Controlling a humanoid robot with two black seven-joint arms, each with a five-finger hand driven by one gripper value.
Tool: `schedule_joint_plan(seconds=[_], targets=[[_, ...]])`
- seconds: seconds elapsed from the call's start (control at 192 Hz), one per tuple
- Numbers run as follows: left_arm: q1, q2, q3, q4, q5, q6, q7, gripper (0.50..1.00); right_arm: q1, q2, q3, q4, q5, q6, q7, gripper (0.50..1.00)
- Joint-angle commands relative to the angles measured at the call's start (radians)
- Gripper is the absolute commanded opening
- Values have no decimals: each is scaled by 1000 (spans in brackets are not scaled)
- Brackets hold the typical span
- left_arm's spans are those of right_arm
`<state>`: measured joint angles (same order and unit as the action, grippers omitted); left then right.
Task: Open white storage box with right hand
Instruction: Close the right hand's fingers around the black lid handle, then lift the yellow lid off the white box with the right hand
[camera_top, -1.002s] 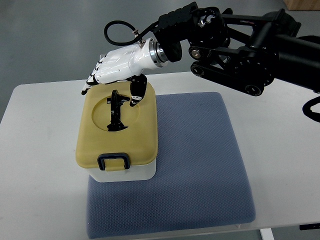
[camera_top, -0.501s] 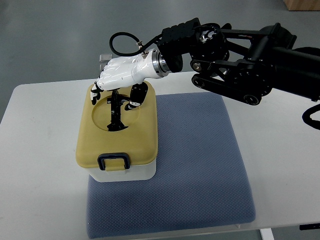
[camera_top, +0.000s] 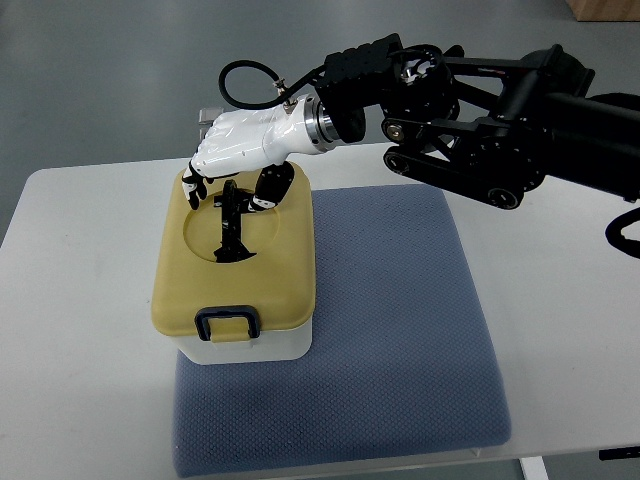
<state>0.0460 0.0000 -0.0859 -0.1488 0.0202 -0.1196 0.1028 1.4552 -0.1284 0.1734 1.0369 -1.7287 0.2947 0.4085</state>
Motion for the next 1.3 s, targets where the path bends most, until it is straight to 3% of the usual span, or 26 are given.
schedule_joint_plan(seconds=[0.0, 0.23, 0.412, 1.043, 1.294], targets=[[2, 0, 0, 0, 0, 0, 0, 1000, -1, 1, 0, 0, 0, 0, 1, 641], [0, 0, 0, 0, 1, 0, 0, 1000, -1, 1, 0, 2, 0, 0, 3, 547], [0, 0, 0, 0, 0, 0, 0, 1000, -3, 3, 0, 5, 0, 0, 6, 500], [0, 0, 0, 0, 0, 0, 0, 1000, 11, -17, 35, 8, 20, -46, 12, 500], [0, 0, 0, 0, 0, 0, 0, 1000, 8, -86, 143, 9, 32, -46, 13, 500]])
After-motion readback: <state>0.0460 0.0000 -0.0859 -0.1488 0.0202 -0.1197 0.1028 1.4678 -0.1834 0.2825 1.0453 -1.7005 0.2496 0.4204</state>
